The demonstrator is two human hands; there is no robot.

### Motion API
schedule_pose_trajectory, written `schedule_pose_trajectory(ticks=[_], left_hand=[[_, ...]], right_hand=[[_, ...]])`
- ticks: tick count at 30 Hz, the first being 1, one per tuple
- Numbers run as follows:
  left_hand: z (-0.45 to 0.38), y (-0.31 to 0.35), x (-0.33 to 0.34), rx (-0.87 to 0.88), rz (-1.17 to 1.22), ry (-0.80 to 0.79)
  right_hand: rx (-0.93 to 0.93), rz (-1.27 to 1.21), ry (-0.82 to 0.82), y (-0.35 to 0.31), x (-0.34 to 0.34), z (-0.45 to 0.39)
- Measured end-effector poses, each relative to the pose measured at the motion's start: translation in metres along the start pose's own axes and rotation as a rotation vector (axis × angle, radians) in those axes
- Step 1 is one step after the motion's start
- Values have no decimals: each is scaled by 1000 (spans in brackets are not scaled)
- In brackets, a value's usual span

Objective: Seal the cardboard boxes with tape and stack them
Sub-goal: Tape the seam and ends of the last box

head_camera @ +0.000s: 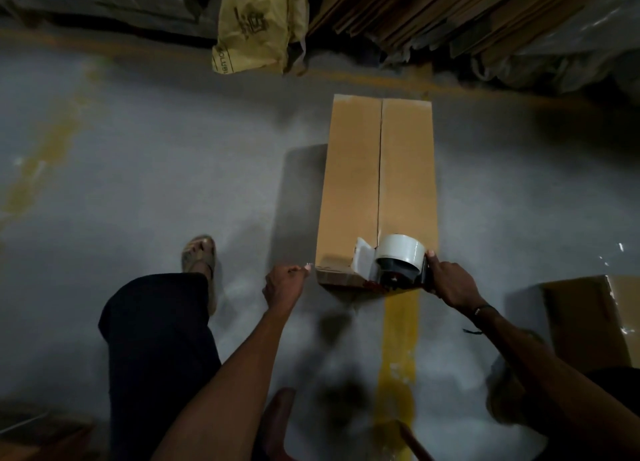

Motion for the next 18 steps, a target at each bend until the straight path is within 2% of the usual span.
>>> schedule_pose_trajectory(ticks=[5,8,15,18], left_hand=[[-2,3,5,-27,-13,22],[-5,3,10,-37,-22,13],[-13,1,20,-120,-30,-30],[-10,2,21,-156,-107,-46]], right_hand=[[-138,45,54,0,5,-3],[-63,46,63,4,3,-8],[37,162,260,-3,-6,-5],[-2,251,212,2,-4,-6]])
Point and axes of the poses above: each hand's wrist, its own z-axis away from the middle knuckle, its own x-axis out of the palm, y = z × x, the point moved 5 cm from there along -z, towards the middle knuckle, and after that the axes turned 14 degrees about -x, right-handed, at the moved point
